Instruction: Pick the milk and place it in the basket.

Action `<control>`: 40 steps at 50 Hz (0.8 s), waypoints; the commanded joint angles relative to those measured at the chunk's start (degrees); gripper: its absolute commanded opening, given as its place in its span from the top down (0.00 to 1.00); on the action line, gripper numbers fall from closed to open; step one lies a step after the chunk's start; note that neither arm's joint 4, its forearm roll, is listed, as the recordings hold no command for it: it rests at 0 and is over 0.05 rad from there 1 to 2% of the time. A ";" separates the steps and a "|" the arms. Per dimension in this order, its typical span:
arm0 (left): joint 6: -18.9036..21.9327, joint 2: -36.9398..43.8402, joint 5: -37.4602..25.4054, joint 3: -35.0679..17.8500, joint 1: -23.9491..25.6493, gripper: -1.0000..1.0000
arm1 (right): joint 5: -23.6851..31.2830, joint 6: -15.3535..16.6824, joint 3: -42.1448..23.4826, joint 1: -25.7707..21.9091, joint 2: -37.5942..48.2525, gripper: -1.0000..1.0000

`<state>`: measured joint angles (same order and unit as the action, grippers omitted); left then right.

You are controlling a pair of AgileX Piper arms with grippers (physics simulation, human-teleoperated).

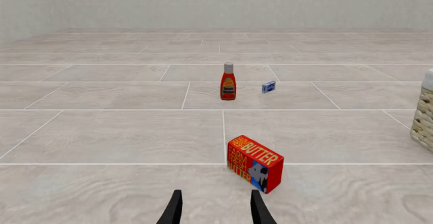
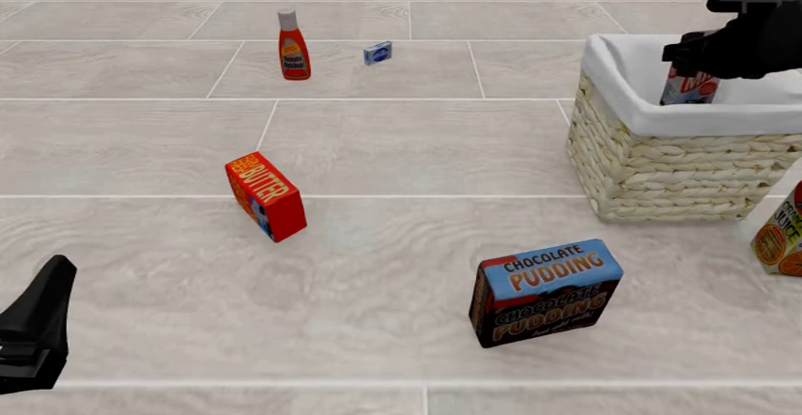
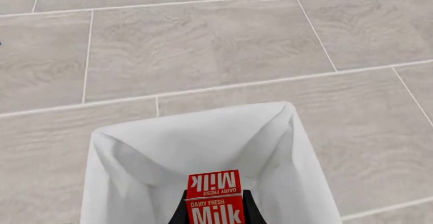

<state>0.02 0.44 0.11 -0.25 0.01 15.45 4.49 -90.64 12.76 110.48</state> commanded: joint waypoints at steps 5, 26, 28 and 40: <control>0.00 -0.01 0.00 0.00 0.00 0.00 | -2.22 -1.56 0.75 0.04 2.00 1.00; 0.00 0.00 0.00 0.00 0.00 0.00 | -2.39 -1.77 1.10 0.18 3.21 1.00; 0.01 0.00 0.00 0.00 0.00 0.00 | -2.28 -1.84 1.08 0.09 2.98 0.00; 0.00 -0.01 0.00 0.00 -0.01 0.00 | -2.15 -1.58 1.77 -0.06 1.52 0.00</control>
<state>0.02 0.44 0.11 -0.25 0.01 13.28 3.12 -89.05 12.74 113.01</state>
